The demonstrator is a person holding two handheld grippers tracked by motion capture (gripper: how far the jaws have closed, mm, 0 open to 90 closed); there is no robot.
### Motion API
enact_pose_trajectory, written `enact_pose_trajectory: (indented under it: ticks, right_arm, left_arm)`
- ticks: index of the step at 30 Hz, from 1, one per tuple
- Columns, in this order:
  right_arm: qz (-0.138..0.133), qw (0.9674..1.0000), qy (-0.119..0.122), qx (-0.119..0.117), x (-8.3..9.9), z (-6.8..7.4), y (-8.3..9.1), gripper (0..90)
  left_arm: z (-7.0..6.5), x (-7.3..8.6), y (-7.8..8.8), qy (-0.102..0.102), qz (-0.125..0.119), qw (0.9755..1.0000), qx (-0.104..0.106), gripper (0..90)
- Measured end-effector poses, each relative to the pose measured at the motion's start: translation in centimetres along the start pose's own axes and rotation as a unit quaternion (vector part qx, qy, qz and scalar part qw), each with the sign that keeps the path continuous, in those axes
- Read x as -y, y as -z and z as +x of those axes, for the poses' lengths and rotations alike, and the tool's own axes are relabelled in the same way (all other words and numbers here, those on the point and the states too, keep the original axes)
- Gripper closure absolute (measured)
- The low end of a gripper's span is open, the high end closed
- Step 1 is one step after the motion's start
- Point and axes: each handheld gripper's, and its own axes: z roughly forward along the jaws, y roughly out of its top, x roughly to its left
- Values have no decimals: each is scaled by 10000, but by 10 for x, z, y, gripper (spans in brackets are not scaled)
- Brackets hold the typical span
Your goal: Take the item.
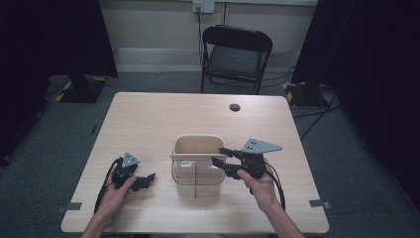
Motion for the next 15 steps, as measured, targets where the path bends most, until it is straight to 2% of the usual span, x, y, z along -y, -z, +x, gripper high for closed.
enact_pose_trajectory:
  ticks: [15]
  right_arm:
    - [-8,10000,-5,-23,0,-1,0,508]
  left_arm:
    - [0,0,0,2,0,10000,3,127]
